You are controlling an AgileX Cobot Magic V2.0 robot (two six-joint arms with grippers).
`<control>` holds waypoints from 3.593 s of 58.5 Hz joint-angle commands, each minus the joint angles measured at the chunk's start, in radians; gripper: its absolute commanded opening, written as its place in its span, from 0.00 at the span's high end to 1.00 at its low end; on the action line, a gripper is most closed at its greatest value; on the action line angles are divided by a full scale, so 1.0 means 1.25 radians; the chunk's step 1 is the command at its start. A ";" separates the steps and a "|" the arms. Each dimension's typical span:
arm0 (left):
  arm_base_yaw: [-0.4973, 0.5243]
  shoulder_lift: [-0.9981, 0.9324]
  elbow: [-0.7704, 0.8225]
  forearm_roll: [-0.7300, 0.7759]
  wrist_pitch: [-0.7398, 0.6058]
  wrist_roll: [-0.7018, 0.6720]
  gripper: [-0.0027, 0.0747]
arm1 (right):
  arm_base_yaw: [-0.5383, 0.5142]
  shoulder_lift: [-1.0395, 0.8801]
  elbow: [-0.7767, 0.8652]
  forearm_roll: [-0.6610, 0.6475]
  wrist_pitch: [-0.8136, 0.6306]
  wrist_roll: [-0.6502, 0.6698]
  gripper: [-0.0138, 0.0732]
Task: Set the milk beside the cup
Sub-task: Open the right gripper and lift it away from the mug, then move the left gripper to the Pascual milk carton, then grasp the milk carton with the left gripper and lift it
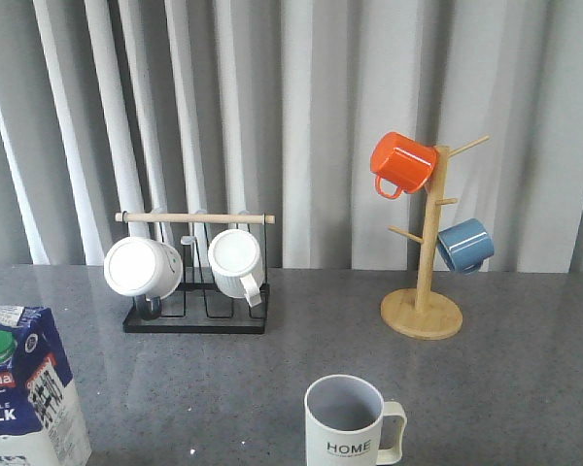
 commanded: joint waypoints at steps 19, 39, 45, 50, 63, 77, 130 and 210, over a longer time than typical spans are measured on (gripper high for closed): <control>-0.005 0.005 -0.028 -0.005 -0.059 -0.009 0.27 | -0.010 -0.142 -0.041 -0.036 -0.004 0.051 0.85; -0.005 0.005 -0.028 -0.005 -0.059 -0.009 0.27 | -0.010 -0.142 -0.041 -0.036 -0.004 0.051 0.85; -0.005 0.005 -0.028 -0.005 -0.059 -0.009 0.27 | -0.010 -0.142 -0.041 -0.036 -0.004 0.051 0.85; -0.005 0.005 -0.028 -0.005 -0.059 -0.009 0.27 | -0.010 -0.142 -0.041 -0.036 -0.004 0.051 0.85; -0.005 0.005 -0.028 -0.005 -0.058 -0.009 0.27 | -0.010 -0.142 -0.041 -0.036 -0.004 0.051 0.85; -0.005 0.005 -0.028 -0.005 -0.061 -0.033 0.27 | -0.010 -0.142 -0.041 -0.036 -0.004 0.051 0.85; -0.004 0.415 -0.242 0.003 -0.311 -0.111 0.04 | -0.010 -0.142 -0.041 -0.036 -0.004 0.051 0.85; -0.013 0.482 -0.242 -0.023 -0.472 -0.196 0.82 | -0.010 -0.142 -0.041 -0.036 -0.004 0.051 0.85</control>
